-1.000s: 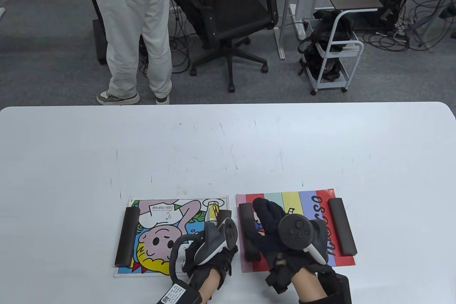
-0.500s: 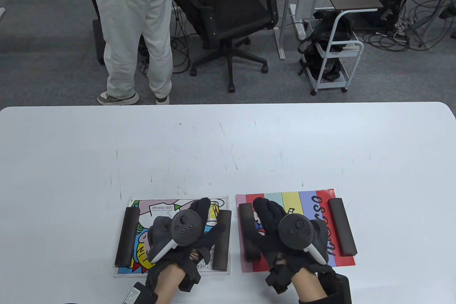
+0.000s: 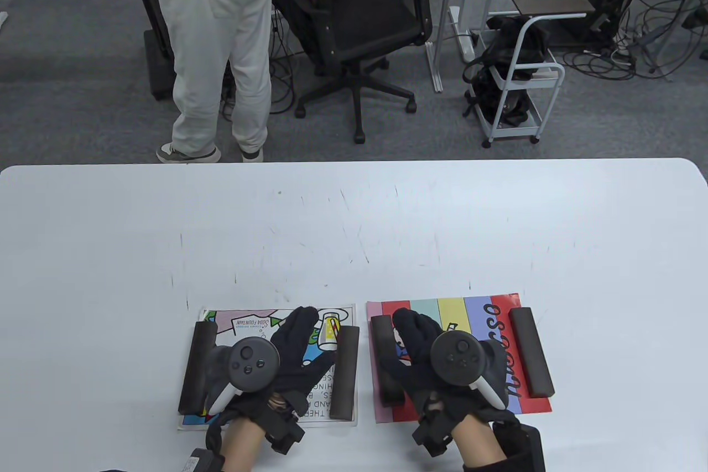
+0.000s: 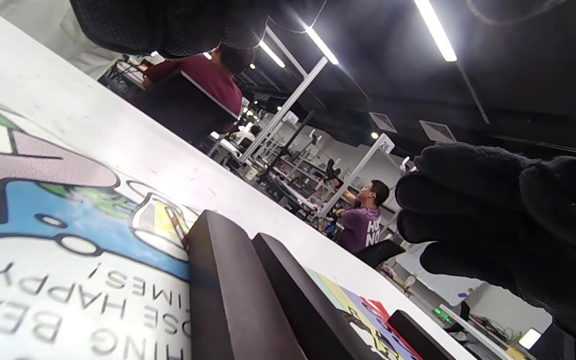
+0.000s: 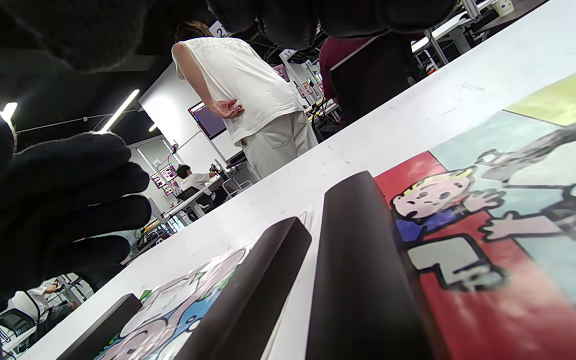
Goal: Unroll posters and secure with paperweights
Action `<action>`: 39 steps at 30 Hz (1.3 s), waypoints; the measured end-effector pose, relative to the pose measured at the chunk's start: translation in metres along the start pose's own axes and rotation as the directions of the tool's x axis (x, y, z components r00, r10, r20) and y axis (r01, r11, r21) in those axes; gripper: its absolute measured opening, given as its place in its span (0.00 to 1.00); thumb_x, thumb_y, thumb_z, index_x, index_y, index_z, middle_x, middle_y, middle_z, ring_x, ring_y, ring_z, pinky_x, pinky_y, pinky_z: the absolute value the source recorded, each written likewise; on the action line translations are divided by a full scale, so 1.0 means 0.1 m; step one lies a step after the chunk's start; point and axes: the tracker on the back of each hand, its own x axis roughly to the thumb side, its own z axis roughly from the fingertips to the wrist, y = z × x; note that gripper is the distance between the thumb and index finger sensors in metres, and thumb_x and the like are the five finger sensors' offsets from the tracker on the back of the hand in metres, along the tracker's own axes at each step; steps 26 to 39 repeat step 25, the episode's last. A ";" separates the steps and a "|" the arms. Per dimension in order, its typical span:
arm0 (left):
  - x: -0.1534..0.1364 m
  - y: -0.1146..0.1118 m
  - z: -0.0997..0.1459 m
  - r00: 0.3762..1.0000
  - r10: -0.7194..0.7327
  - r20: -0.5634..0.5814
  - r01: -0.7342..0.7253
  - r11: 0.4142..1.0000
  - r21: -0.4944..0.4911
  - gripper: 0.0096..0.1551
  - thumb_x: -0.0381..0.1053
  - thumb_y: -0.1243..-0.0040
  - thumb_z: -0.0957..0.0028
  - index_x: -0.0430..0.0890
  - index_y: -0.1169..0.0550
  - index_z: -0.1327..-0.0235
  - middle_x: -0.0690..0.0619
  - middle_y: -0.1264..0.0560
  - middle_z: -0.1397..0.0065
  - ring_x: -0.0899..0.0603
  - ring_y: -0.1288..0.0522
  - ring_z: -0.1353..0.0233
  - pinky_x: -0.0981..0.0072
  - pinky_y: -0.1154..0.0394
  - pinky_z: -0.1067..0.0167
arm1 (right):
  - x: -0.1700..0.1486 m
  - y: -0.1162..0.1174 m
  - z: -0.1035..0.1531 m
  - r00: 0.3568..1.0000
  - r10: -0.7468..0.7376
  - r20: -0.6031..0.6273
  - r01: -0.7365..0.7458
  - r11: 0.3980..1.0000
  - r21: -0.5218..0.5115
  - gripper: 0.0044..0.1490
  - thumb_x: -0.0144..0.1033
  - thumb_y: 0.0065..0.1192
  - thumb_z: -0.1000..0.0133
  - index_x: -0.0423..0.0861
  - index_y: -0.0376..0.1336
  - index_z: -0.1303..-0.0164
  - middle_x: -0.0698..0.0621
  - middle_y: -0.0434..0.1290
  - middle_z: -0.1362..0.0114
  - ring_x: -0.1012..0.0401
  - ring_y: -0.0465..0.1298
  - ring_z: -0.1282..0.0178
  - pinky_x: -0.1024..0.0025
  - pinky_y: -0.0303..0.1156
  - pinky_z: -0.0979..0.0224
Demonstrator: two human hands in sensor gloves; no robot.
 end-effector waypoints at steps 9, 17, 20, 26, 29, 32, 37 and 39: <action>-0.08 -0.03 0.03 0.999 0.026 -0.029 -0.026 1.000 -0.010 0.52 0.75 0.51 0.52 0.45 0.41 0.22 0.38 0.42 0.19 0.29 0.37 0.21 0.37 0.33 0.31 | 0.00 0.02 -0.01 1.000 0.002 -0.007 -0.002 1.000 0.014 0.51 0.59 0.59 0.53 0.48 0.47 0.26 0.43 0.53 0.19 0.40 0.54 0.21 0.44 0.57 0.23; -0.07 -0.05 0.04 0.999 0.029 -0.028 -0.030 0.999 -0.020 0.51 0.75 0.52 0.52 0.45 0.41 0.22 0.39 0.42 0.19 0.29 0.37 0.21 0.37 0.33 0.31 | -0.01 0.01 -0.01 1.000 -0.002 -0.015 0.002 1.000 0.007 0.51 0.59 0.59 0.54 0.48 0.47 0.26 0.43 0.53 0.19 0.40 0.54 0.21 0.44 0.57 0.23; -0.07 -0.05 0.04 0.999 0.029 -0.026 -0.029 0.999 -0.021 0.51 0.75 0.51 0.52 0.45 0.41 0.22 0.39 0.42 0.19 0.29 0.37 0.21 0.37 0.33 0.31 | -0.02 0.01 -0.01 1.000 -0.001 -0.017 0.001 1.000 0.007 0.51 0.59 0.59 0.54 0.48 0.47 0.26 0.43 0.53 0.19 0.40 0.54 0.20 0.44 0.57 0.23; -0.08 -0.06 0.04 0.999 0.022 -0.027 -0.023 0.999 -0.024 0.51 0.75 0.51 0.52 0.45 0.41 0.22 0.39 0.41 0.19 0.29 0.37 0.21 0.37 0.33 0.31 | -0.02 0.01 -0.01 1.000 0.002 -0.018 -0.001 1.000 0.009 0.51 0.59 0.59 0.54 0.48 0.47 0.26 0.43 0.53 0.19 0.40 0.54 0.20 0.44 0.57 0.23; -0.08 -0.06 0.04 0.999 0.022 -0.027 -0.023 0.999 -0.024 0.51 0.75 0.51 0.52 0.45 0.41 0.22 0.39 0.41 0.19 0.29 0.37 0.21 0.37 0.33 0.31 | -0.02 0.01 -0.01 1.000 0.002 -0.018 -0.001 1.000 0.009 0.51 0.59 0.59 0.54 0.48 0.47 0.26 0.43 0.53 0.19 0.40 0.54 0.20 0.44 0.57 0.23; -0.08 -0.06 0.04 0.999 0.022 -0.027 -0.023 0.999 -0.024 0.51 0.75 0.51 0.52 0.45 0.41 0.22 0.39 0.41 0.19 0.29 0.37 0.21 0.37 0.33 0.31 | -0.02 0.01 -0.01 1.000 0.002 -0.018 -0.001 1.000 0.009 0.51 0.59 0.59 0.54 0.48 0.47 0.26 0.43 0.53 0.19 0.40 0.54 0.20 0.44 0.57 0.23; -0.08 -0.06 0.04 0.999 0.022 -0.027 -0.023 0.999 -0.024 0.51 0.75 0.51 0.52 0.45 0.41 0.22 0.39 0.41 0.19 0.29 0.37 0.21 0.37 0.33 0.31 | -0.02 0.01 -0.01 1.000 0.002 -0.018 -0.001 1.000 0.009 0.51 0.59 0.59 0.54 0.48 0.47 0.26 0.43 0.53 0.19 0.40 0.54 0.20 0.44 0.57 0.23; -0.08 -0.06 0.04 0.999 0.022 -0.027 -0.023 0.999 -0.024 0.51 0.75 0.51 0.52 0.45 0.41 0.22 0.39 0.41 0.19 0.29 0.37 0.21 0.37 0.33 0.31 | -0.02 0.01 -0.01 1.000 0.002 -0.018 -0.001 1.000 0.009 0.51 0.59 0.59 0.54 0.48 0.47 0.26 0.43 0.53 0.19 0.40 0.54 0.20 0.44 0.57 0.23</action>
